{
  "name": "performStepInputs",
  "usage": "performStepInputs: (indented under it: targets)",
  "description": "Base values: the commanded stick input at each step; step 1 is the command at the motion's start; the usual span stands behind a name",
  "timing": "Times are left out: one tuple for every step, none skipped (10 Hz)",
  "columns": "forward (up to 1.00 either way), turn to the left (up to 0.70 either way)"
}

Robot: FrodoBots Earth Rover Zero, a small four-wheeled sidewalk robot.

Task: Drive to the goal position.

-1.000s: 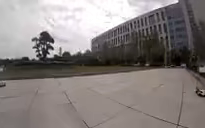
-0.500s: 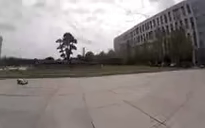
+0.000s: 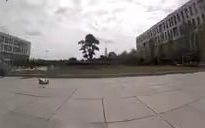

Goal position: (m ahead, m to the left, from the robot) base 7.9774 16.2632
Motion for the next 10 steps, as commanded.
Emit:
performStepInputs:
  targets:
    - [0.70,0.35]
    - [0.70,0.35]
    - [0.70,0.35]
    - [0.70,0.35]
    - [0.70,0.35]
    - [0.70,0.35]
    - [0.70,0.35]
    - [0.70,0.35]
    - [0.70,0.35]
    - [0.70,0.35]
